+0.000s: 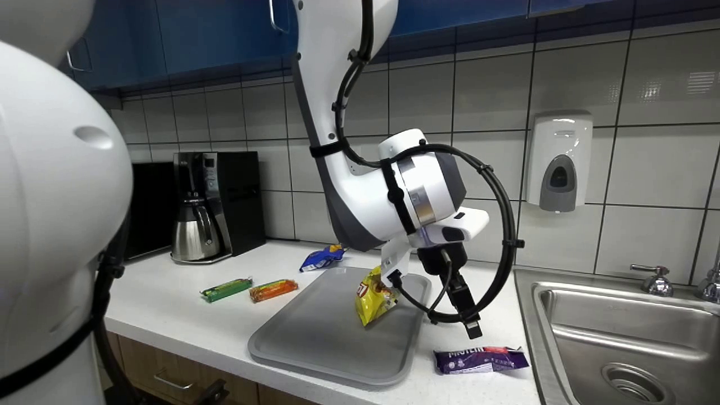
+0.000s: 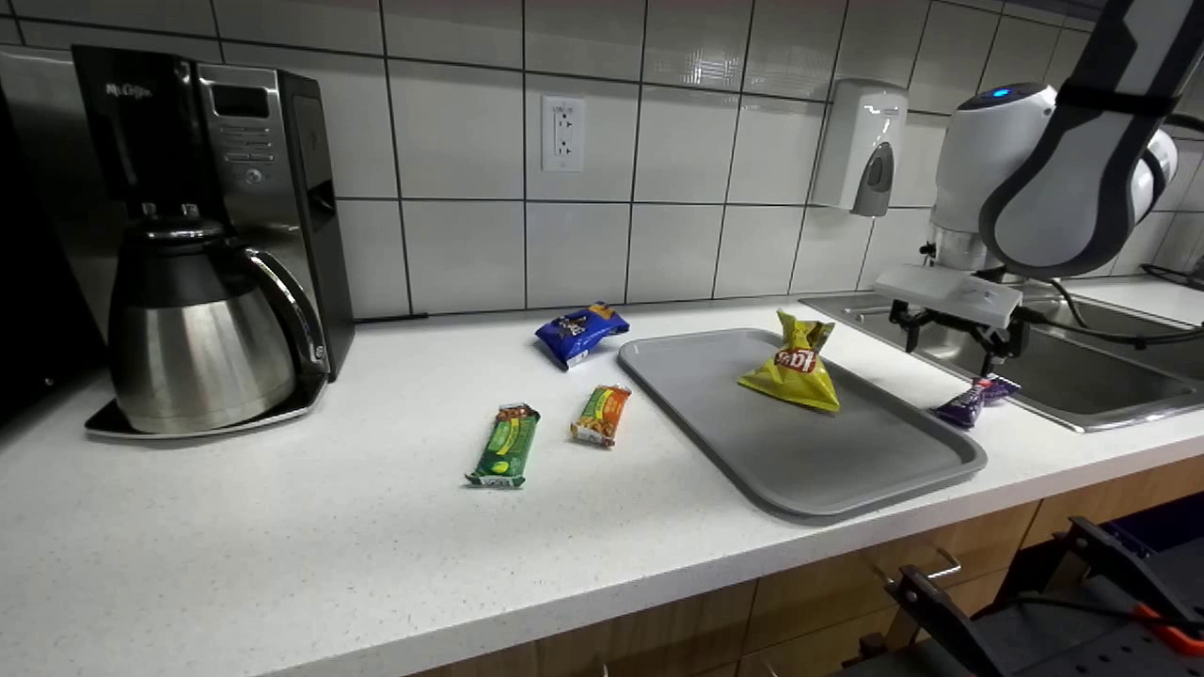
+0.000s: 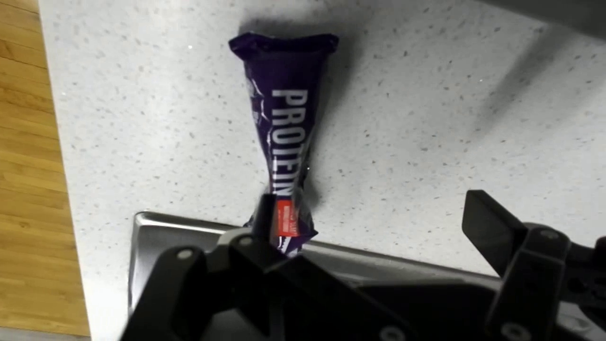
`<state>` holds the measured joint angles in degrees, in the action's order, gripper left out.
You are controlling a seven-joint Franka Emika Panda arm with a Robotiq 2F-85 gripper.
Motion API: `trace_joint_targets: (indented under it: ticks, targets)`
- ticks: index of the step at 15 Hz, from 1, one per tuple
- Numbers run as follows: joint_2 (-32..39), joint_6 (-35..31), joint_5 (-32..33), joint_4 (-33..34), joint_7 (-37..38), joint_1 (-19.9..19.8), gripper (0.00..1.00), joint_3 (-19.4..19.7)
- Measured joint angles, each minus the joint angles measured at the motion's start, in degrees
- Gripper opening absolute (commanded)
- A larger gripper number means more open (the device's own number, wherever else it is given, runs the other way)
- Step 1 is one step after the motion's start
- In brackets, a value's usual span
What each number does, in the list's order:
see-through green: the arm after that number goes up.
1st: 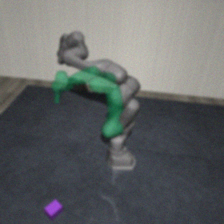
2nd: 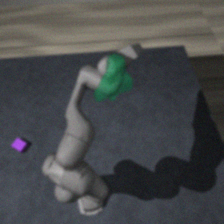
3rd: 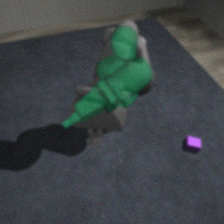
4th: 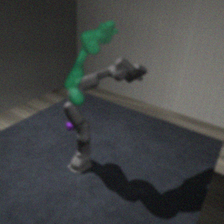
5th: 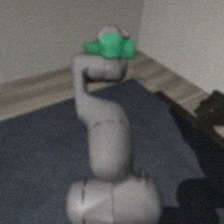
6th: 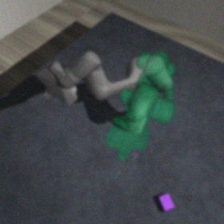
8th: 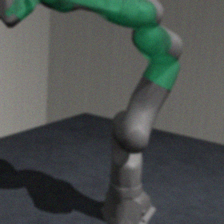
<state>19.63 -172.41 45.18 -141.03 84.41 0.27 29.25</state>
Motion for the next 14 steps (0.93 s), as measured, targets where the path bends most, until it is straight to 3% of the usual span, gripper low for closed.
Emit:
trace_joint_targets:
  ticks: [14]
  targets:
    - [-9.3,0.1,5.3,-5.2,0.0,9.0,1.0,-0.1]
